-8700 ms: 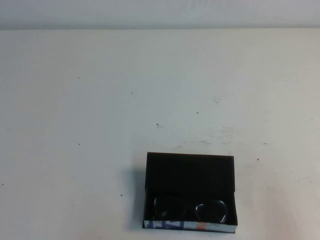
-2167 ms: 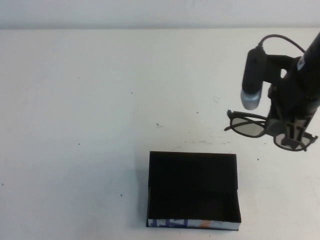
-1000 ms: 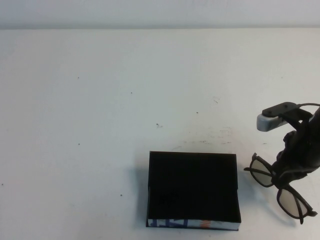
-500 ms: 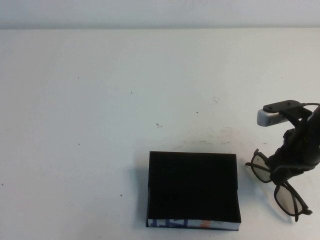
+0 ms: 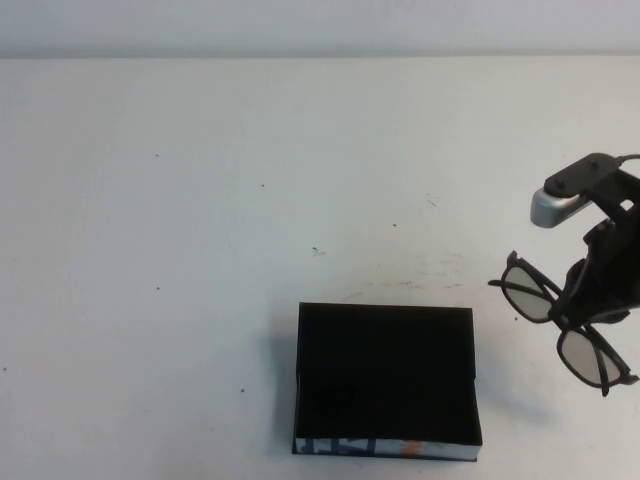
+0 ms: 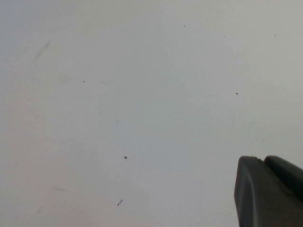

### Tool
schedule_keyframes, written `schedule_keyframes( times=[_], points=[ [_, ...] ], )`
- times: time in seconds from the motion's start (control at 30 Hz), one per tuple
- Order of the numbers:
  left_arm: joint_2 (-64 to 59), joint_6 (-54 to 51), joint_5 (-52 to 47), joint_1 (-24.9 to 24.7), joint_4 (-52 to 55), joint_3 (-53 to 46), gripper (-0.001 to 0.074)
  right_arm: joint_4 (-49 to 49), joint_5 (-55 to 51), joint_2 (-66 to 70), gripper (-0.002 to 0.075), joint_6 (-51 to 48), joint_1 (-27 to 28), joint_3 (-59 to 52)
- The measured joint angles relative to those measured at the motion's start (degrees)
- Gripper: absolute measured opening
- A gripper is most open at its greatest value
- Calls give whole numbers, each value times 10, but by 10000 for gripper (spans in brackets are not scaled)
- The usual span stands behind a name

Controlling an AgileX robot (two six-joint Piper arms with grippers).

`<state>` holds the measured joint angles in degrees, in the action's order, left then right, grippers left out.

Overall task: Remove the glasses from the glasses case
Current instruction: Place the glasses on the table

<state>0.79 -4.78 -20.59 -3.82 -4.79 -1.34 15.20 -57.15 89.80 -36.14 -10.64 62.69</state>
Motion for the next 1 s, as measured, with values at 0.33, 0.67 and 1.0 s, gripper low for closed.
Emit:
schedule_keyframes(
  times=[0.33,0.67,1.0],
  points=[
    [0,0,0,0,0,0,-5,0,9,-62,2,54,0,0],
    [0,0,0,0,0,0,-5,0,9,-62,2,92,0,0],
    [0,0,0,0,0,0,-5,1,9,-62,2,147,0,0]
  ],
)
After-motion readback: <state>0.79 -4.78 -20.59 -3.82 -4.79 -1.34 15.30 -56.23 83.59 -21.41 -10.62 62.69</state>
